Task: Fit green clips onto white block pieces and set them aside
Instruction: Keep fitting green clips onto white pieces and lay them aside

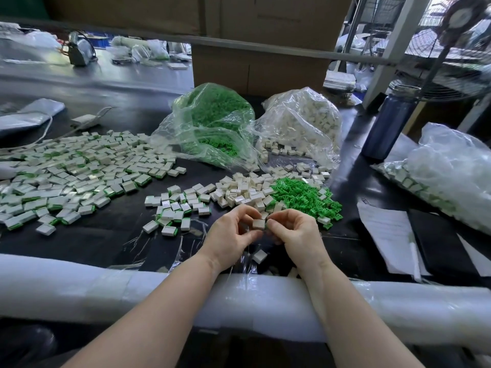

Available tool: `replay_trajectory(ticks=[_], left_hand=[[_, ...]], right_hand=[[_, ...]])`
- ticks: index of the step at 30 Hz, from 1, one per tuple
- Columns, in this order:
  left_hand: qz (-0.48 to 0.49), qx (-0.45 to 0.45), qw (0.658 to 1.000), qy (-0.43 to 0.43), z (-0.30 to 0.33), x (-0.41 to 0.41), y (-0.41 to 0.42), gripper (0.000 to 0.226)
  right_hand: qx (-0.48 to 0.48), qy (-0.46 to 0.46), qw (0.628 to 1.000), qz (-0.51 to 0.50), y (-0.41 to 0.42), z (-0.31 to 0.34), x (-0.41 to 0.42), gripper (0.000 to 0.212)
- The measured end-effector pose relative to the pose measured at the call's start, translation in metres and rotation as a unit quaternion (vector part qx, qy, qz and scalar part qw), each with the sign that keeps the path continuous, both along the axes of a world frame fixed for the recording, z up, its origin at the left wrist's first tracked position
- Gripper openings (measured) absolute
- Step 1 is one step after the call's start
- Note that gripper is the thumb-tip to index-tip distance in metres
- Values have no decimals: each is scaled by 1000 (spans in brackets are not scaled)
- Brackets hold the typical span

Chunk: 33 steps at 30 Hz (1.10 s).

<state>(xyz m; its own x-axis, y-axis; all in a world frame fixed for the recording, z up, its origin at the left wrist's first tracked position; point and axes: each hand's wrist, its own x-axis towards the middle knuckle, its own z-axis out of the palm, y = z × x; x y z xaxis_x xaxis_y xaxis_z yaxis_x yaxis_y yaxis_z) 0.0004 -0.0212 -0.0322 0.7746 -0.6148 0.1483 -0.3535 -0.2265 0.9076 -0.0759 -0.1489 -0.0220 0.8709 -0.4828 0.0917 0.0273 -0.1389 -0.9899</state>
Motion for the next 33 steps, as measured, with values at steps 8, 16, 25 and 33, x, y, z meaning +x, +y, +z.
replay_trajectory(ticks=[8,16,25,33], left_hand=[[4,7,1000,17,2,-1,1,14],[7,38,999,28,3,-1,-1,14],[-14,68,998,9,1,0,2,14],[-21,113,993,-39,0,0,2,10]], right_hand=[[8,2,1000,19,1,0,-1,10],[-45,27,998,18,4,-3,2,19],[-98,59,993,8,3,-4,3,23],[-124,91,987,40,0,-3,1,23]])
